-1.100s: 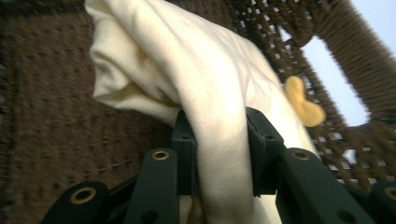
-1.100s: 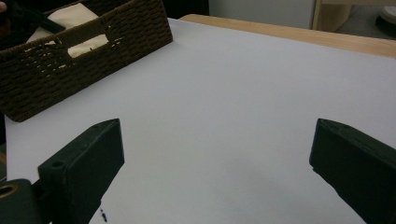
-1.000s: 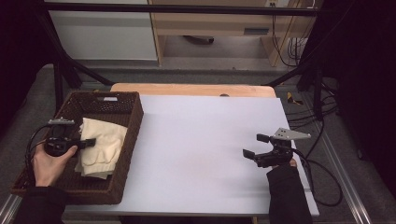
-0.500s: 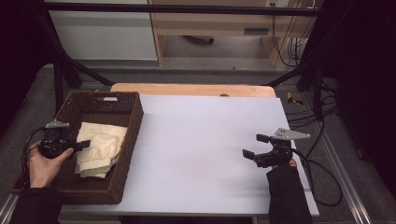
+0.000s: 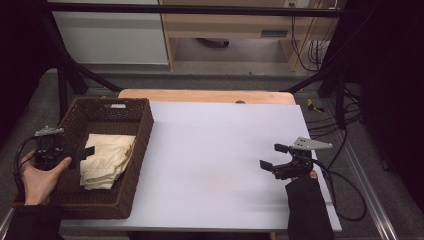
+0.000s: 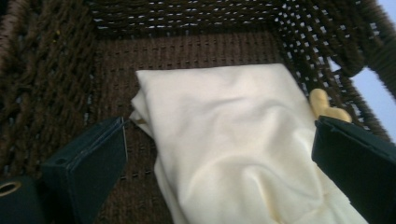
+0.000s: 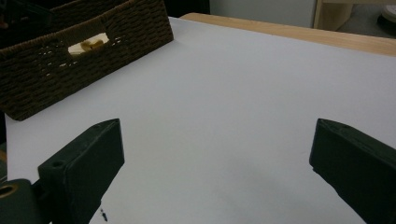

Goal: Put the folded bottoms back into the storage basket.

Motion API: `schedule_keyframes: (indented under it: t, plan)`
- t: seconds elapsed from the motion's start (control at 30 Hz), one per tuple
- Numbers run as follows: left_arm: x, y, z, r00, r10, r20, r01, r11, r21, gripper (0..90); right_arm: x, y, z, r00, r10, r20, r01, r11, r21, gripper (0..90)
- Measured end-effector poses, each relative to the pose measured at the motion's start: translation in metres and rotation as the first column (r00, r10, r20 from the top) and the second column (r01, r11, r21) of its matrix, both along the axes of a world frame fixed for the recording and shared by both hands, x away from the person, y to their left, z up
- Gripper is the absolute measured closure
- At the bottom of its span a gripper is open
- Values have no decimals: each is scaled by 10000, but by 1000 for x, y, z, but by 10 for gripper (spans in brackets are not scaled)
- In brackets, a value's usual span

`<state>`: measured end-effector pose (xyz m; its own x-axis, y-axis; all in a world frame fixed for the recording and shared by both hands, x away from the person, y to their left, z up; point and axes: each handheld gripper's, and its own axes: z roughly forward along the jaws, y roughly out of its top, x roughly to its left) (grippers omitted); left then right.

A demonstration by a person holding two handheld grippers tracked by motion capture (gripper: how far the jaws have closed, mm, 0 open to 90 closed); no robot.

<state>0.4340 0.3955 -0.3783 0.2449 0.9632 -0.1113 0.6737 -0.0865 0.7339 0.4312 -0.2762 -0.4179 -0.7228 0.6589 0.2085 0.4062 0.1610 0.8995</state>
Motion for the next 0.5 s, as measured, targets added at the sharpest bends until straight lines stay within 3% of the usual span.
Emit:
schedule_keyframes:
  t: [0.5]
  plan:
    - [-9, -35, 21, 9931, -885, 774, 892, 9960, -63, 32, 0, 0, 0, 10000, 7, -4, -7, 10000, 49, 33]
